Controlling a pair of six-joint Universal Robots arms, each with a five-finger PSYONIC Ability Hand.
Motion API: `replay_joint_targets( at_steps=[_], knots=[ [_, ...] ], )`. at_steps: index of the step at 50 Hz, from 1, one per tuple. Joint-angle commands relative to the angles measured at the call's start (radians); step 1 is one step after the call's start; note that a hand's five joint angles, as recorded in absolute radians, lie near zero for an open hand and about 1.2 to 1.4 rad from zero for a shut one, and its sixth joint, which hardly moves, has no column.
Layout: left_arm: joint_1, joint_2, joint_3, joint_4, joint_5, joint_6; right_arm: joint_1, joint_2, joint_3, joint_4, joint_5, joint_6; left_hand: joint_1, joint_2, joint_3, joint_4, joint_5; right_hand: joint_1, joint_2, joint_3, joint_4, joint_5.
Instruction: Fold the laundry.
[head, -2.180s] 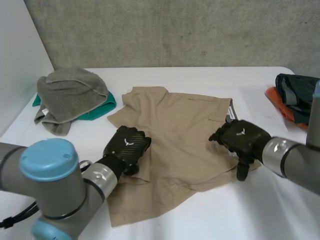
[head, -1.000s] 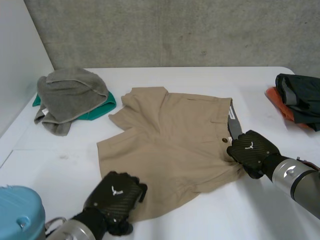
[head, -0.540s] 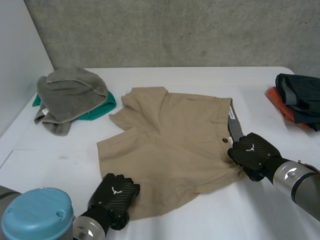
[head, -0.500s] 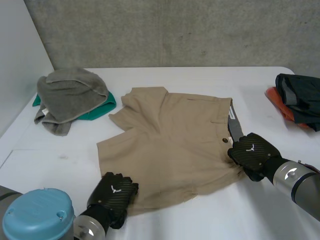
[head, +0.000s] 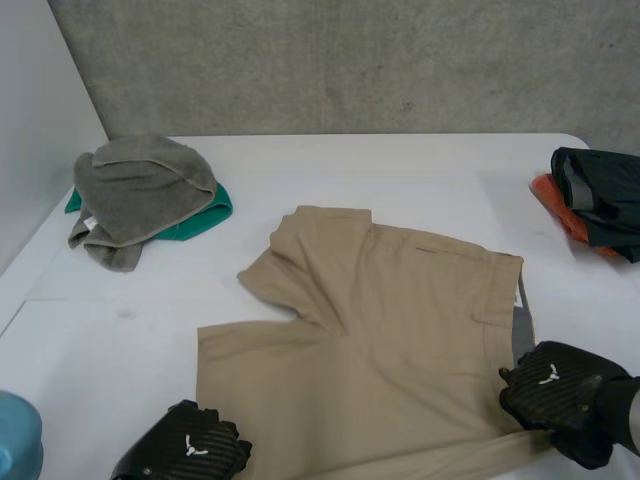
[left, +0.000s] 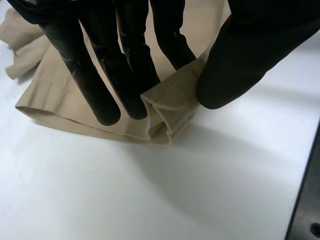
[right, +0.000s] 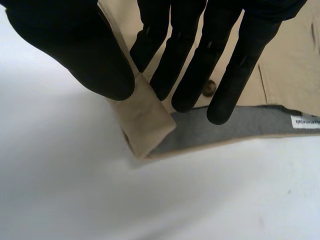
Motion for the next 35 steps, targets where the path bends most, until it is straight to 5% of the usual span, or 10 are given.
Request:
replay_joint_targets(
  at_steps=[1,12,27,35],
  knots=[
    [0.014,-0.026,0.101,0.192,0.001,0.007,-0.005,0.037,-0.039,-0.142,0.006,0.141,0.244,0.204,0.208,0.2,0.235,0.321,0.223,0.208,0.199,0.214],
    [0.055,-0.356,0.378,0.606,-0.001,0.064,0.128,0.265,-0.269,-0.343,0.13,0.354,0.244,0.204,0.208,0.2,0.235,0.321,0.223,0.208,0.199,0.214],
    [0.117,-0.904,1.021,0.683,-0.001,0.108,0.239,0.69,-0.746,-0.663,0.428,0.452,0.244,0.204,0.208,0.2,0.235,0.321,0.223,0.208,0.199,0.214],
    [0.127,-1.129,1.302,0.745,0.007,0.13,0.285,0.902,-0.975,-0.757,0.463,0.457,0.244,0.204,0.208,0.2,0.235,0.321,0.223,0.208,0.199,0.214]
  ],
)
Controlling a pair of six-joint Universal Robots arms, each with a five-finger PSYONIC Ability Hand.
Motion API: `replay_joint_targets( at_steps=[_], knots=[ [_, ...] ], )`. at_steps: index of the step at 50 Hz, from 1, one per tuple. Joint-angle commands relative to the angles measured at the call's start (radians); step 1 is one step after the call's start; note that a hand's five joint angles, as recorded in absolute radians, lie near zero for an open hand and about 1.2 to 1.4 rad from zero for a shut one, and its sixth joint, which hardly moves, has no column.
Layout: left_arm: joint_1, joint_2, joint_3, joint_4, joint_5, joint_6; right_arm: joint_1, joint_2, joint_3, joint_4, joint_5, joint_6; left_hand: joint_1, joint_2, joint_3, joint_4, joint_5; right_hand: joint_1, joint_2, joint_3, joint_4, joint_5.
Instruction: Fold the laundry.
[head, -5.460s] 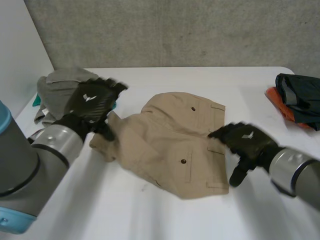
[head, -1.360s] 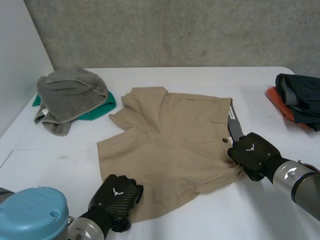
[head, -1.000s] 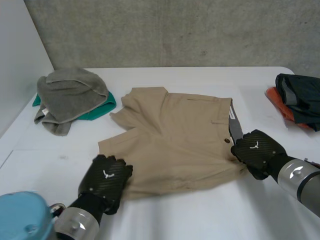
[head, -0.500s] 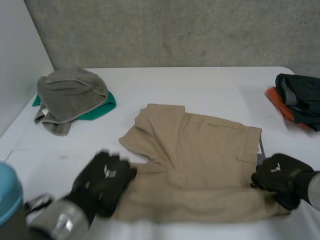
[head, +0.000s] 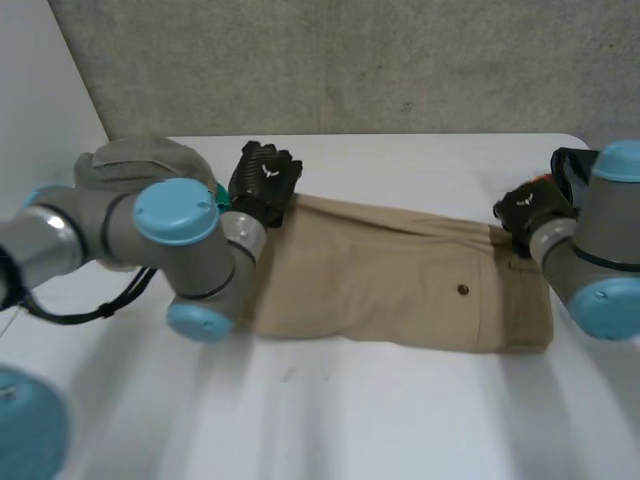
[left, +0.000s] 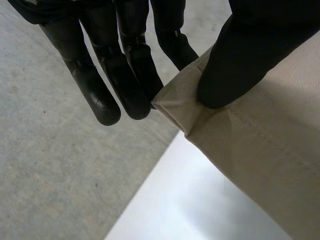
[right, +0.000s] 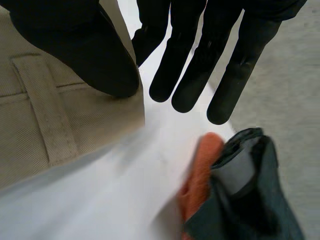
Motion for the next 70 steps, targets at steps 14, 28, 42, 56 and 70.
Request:
replay_joint_targets(
  at_steps=[14,28,42,56,70],
  knots=[
    [-0.033,-0.068,0.113,0.136,0.078,-0.104,0.041,0.073,-0.151,-0.136,0.146,0.15,-0.977,-1.022,-1.02,-1.026,-0.987,-0.924,-1.006,-1.015,-1.023,-1.03],
    [-0.02,0.334,-0.409,0.145,0.087,-0.259,-0.119,-0.256,0.369,0.123,-0.188,0.385,-0.977,-1.022,-1.02,-1.026,-0.987,-0.893,-0.975,-0.984,-0.992,-0.999],
    [-0.031,0.36,-0.495,0.143,0.082,-0.277,-0.185,-0.188,0.423,-0.15,-0.069,0.255,-0.977,-1.022,-1.02,-1.026,-0.987,0.298,0.216,0.207,0.199,0.192],
    [-0.02,0.512,-0.57,0.143,0.081,-0.28,-0.043,-0.319,0.437,-0.244,-0.089,-0.175,-0.977,-1.022,-1.02,-1.026,-0.987,0.298,0.216,0.207,0.199,0.192],
    [-0.008,0.546,-0.596,0.143,0.078,-0.332,0.32,-0.24,0.584,-0.448,-0.541,-0.333,-0.977,-1.022,-1.02,-1.026,-0.987,-0.815,-0.896,-0.905,-0.914,-0.921]
  ],
)
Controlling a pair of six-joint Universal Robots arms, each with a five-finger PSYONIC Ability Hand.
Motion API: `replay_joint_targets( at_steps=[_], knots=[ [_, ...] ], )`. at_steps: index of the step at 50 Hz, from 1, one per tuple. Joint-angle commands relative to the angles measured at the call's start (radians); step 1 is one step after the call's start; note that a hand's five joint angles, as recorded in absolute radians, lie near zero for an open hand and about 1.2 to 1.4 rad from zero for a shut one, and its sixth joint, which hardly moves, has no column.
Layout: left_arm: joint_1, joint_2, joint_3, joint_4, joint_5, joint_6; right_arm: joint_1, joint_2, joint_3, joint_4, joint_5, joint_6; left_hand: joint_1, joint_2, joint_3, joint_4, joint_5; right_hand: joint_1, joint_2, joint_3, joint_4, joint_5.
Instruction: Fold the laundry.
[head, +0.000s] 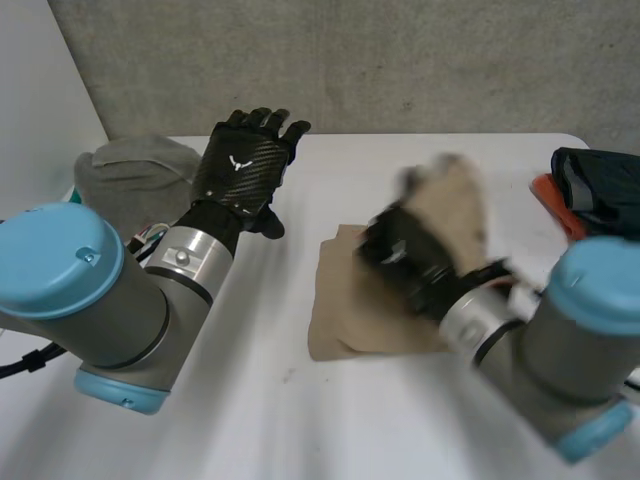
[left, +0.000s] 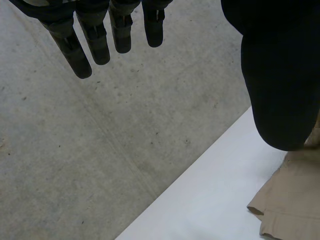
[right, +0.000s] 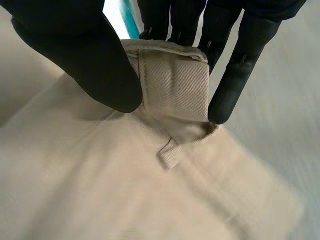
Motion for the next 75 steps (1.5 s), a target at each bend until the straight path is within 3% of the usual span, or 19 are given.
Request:
replay_joint_targets(
  at_steps=[1,6,10,11,16,21,26,36,42,46,51,56,60,66,67,71,75],
  knots=[
    [0.001,0.007,0.005,0.001,0.0,-0.062,0.037,0.067,0.04,-0.014,-0.097,-0.107,-0.011,-0.028,-0.034,-0.026,-0.044,-0.896,-0.985,-0.995,-1.009,-0.981],
    [-0.006,0.007,0.045,-0.007,-0.002,-0.101,0.014,-0.06,0.044,-0.011,-0.054,0.058,-0.011,-0.028,-0.034,-0.026,-0.044,-0.896,-0.985,-0.995,-1.009,-0.981],
    [-0.029,0.004,0.114,-0.027,-0.008,-0.112,-0.072,-0.226,0.037,-0.011,-0.039,0.495,-0.011,-0.028,-0.034,-0.026,-0.044,-0.896,-0.985,-0.995,-1.009,-0.981],
    [-0.041,0.004,0.129,-0.036,-0.013,-0.112,-0.102,-0.249,0.021,-0.011,-0.039,0.681,-0.011,-0.028,-0.034,-0.026,-0.044,-0.896,-0.985,-0.995,-1.009,-0.981],
    [-0.135,-0.066,0.281,-0.181,-0.077,-0.112,-0.229,-0.241,-0.066,0.094,-0.033,1.011,-0.011,-0.028,-0.034,-0.026,-0.044,-0.896,-0.985,-0.995,-1.009,-0.981],
    [-0.222,-0.247,0.469,-0.387,-0.172,-0.112,-0.274,-0.072,-0.227,0.361,-0.025,0.897,-0.011,-0.028,-0.034,-0.026,-0.044,-0.896,-0.985,-0.995,-1.009,-0.981],
    [-0.264,-0.38,0.582,-0.505,-0.22,-0.115,-0.276,0.084,-0.379,0.568,0.015,0.826,-0.011,-0.028,-0.034,-0.026,-0.044,-0.896,-0.985,-0.995,-1.009,-0.981],
    [-0.282,-0.542,0.606,-0.634,-0.307,-0.112,-0.276,0.274,-0.539,0.69,0.032,0.8,0.004,-0.013,-0.018,-0.011,-0.028,-0.896,-0.985,-0.995,-1.009,-0.981],
    [-0.247,-0.55,0.603,-0.686,-0.33,-0.107,-0.274,0.382,-0.617,0.766,0.053,0.674,0.057,0.04,0.034,0.042,0.024,-0.896,-0.985,-0.995,-1.009,-0.981],
    [-0.21,-0.515,0.579,-0.694,-0.316,-0.11,-0.283,0.368,-0.632,0.788,0.107,0.571,0.195,0.178,0.172,0.18,0.162,-0.896,-0.985,-0.995,-1.009,-0.981],
    [-0.203,-0.38,0.559,-0.676,-0.307,-0.112,-0.282,0.302,-0.622,0.742,0.19,0.51,0.063,0.047,0.041,0.049,0.031,-0.896,-0.985,-0.995,-1.009,-0.981],
    [-0.203,-0.266,0.547,-0.617,-0.232,-0.11,-0.257,0.172,-0.475,0.601,0.196,0.477,0.016,-0.001,-0.007,0.001,-0.017,-0.896,-0.985,-0.995,-1.009,-0.981],
    [-0.192,-0.207,0.528,-0.6,-0.151,-0.11,-0.202,-0.025,-0.228,0.413,0.165,0.435,0.019,0.002,-0.004,0.004,-0.014,-0.896,-0.985,-0.995,-1.009,-0.981],
    [-0.126,-0.124,0.511,-0.608,0.096,-0.116,-0.152,-0.146,0.079,0.234,0.136,0.419,0.022,0.005,-0.001,0.007,-0.011,-0.896,-0.985,-0.995,-1.009,-0.981],
    [-0.115,-0.111,0.508,-0.613,0.184,-0.118,-0.144,-0.151,0.114,0.223,0.135,0.421,0.022,0.005,-0.001,0.007,-0.011,-0.896,-0.985,-0.995,-1.009,-0.981],
    [-0.108,-0.082,0.49,-0.63,0.363,-0.127,-0.119,-0.149,0.227,0.159,0.118,0.424,0.022,0.005,-0.001,0.007,-0.011,-0.896,-0.985,-0.995,-1.009,-0.981],
    [-0.106,-0.059,0.484,-0.637,0.437,-0.144,-0.107,-0.129,0.3,-0.003,0.098,0.43,0.022,0.005,-0.001,0.007,-0.011,-0.896,-0.985,-0.995,-1.009,-0.981]
  ],
)
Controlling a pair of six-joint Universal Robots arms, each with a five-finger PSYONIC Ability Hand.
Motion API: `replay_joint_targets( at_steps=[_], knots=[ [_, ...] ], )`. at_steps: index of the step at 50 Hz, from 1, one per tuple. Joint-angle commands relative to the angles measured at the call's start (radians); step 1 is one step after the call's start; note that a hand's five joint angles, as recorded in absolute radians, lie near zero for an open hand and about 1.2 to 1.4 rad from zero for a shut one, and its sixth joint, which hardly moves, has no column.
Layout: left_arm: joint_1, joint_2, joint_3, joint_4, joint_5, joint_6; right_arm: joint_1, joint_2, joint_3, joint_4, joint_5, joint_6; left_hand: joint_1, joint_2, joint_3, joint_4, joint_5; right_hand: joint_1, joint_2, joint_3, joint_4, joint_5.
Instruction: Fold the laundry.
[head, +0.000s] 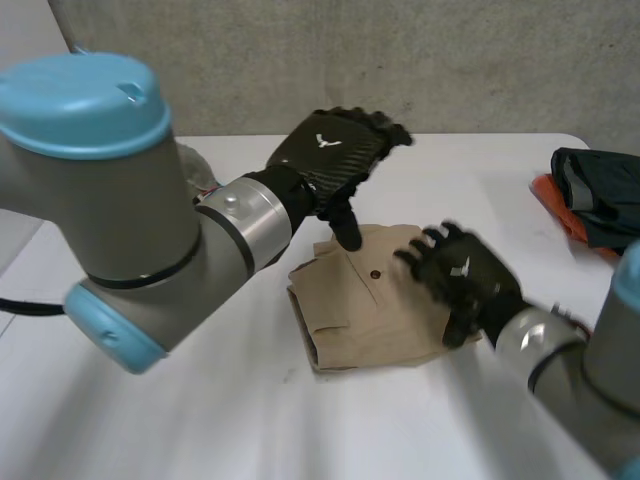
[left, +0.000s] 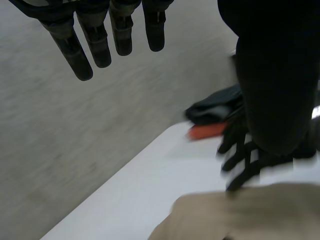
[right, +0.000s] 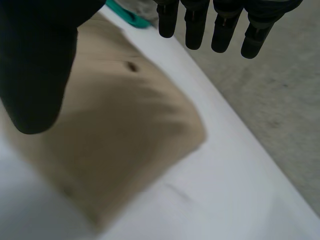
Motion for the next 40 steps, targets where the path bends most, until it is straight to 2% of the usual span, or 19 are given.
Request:
replay_joint_targets(
  at_steps=[1,6,10,16,17,18,19,20,21,29,33,40],
  knots=[
    [0.009,0.042,-0.016,-0.021,0.205,-0.031,0.029,0.04,0.147,-0.226,-0.026,0.01,-0.026,-0.02,-0.028,-0.016,-0.014,-0.026,-0.034,-0.033,-0.032,-0.043],
    [0.006,0.042,-0.018,-0.021,0.205,-0.04,0.038,0.161,0.128,-0.397,-0.018,0.01,-0.026,-0.02,-0.028,-0.016,-0.014,-0.026,-0.034,-0.033,-0.032,-0.043],
    [0.005,0.043,-0.035,-0.015,0.205,-0.042,0.043,0.253,0.077,-0.457,0.006,0.009,-0.026,-0.02,-0.028,-0.016,-0.014,-0.026,-0.034,-0.033,-0.032,-0.043],
    [0.006,0.043,-0.046,-0.012,0.205,-0.042,0.052,0.366,-0.026,-0.536,0.126,0.008,-0.026,-0.02,-0.028,-0.016,-0.014,-0.026,-0.034,-0.033,-0.032,-0.043],
    [0.006,0.043,-0.046,-0.012,0.205,-0.044,0.054,0.372,-0.038,-0.54,0.132,0.011,-0.026,-0.02,-0.028,-0.016,-0.014,0.033,0.025,0.027,0.027,0.016],
    [0.006,0.043,-0.046,-0.01,0.203,-0.044,0.057,0.377,-0.05,-0.542,0.135,0.014,-0.026,-0.02,-0.028,-0.016,-0.014,0.173,0.165,0.167,0.168,0.157],
    [0.006,0.043,-0.046,-0.01,0.203,-0.042,0.057,0.383,-0.073,-0.543,0.134,0.016,-0.026,-0.02,-0.028,-0.016,-0.014,0.663,0.655,0.657,0.657,0.646],
    [0.008,0.045,-0.044,-0.01,0.203,-0.044,0.057,0.383,-0.084,-0.548,0.131,0.02,-0.026,-0.02,-0.028,-0.016,-0.014,1.022,1.015,1.016,1.017,1.006],
    [0.008,0.043,-0.044,-0.01,0.203,-0.044,0.057,0.383,-0.095,-0.553,0.127,0.028,-0.026,-0.02,-0.028,-0.016,-0.014,1.194,1.186,1.187,1.188,1.177],
    [0.008,0.074,-0.029,-0.006,0.203,-0.044,0.043,0.36,-0.243,-0.534,0.127,0.146,-0.026,-0.02,-0.028,-0.016,-0.014,1.195,1.187,1.189,1.19,1.179],
    [0.008,0.1,-0.015,0.023,0.203,-0.047,0.032,0.288,-0.337,-0.484,0.131,0.203,-0.026,-0.02,-0.028,-0.016,-0.014,1.195,1.187,1.189,1.19,1.179],
    [0.009,0.154,0.002,0.109,0.185,-0.132,-0.149,0.228,-0.587,-0.275,0.141,0.284,-0.02,-0.014,-0.022,-0.01,-0.008,1.195,1.187,1.189,1.19,1.179]
  ],
)
